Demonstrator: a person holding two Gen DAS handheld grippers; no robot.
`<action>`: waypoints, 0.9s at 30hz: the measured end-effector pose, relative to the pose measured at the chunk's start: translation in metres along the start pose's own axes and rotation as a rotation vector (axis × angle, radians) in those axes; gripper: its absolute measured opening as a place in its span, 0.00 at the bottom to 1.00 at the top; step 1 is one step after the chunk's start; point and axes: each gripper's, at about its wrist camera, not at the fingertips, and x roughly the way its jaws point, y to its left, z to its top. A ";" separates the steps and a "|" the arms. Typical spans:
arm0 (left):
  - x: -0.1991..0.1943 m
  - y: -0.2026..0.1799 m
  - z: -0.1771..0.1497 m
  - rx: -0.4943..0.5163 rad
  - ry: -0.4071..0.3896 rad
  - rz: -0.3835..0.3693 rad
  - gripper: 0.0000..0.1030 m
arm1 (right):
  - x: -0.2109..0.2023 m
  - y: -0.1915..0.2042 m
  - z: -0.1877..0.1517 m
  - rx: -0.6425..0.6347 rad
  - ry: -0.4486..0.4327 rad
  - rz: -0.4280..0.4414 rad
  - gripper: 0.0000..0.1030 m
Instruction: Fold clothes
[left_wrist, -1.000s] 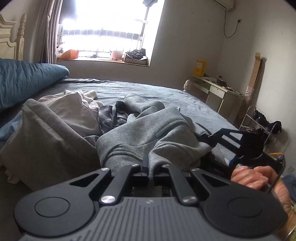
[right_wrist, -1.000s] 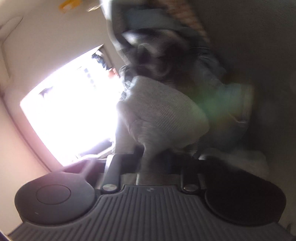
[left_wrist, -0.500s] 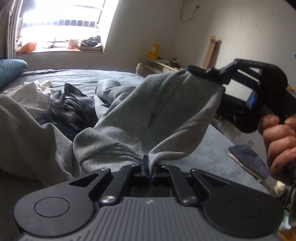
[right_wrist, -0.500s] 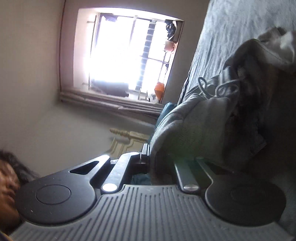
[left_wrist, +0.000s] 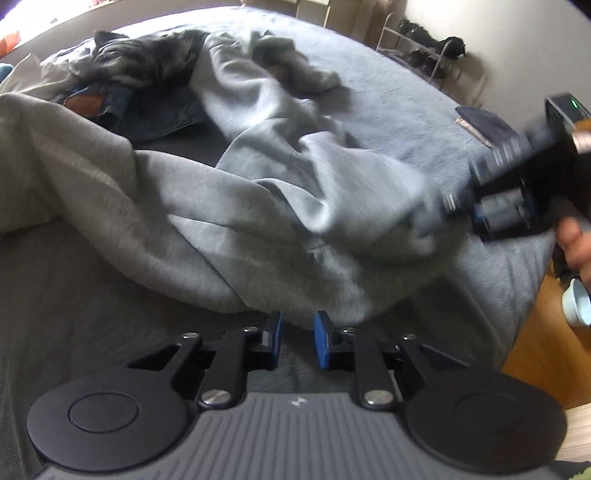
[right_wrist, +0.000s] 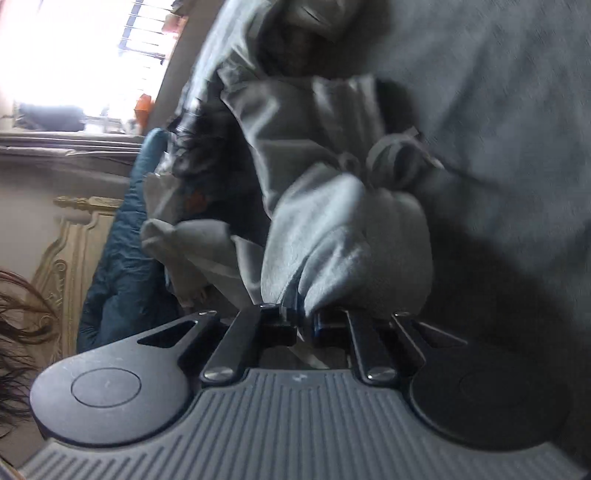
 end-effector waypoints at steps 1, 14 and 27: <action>0.002 0.002 0.004 -0.003 -0.001 0.006 0.27 | 0.002 -0.013 -0.009 0.024 0.020 -0.046 0.10; 0.047 -0.046 0.117 -0.001 -0.172 -0.093 0.43 | -0.083 -0.044 -0.010 -0.009 -0.044 -0.169 0.54; 0.062 -0.053 0.097 -0.131 0.026 -0.197 0.43 | 0.015 -0.036 0.147 -0.276 -0.164 -0.203 0.58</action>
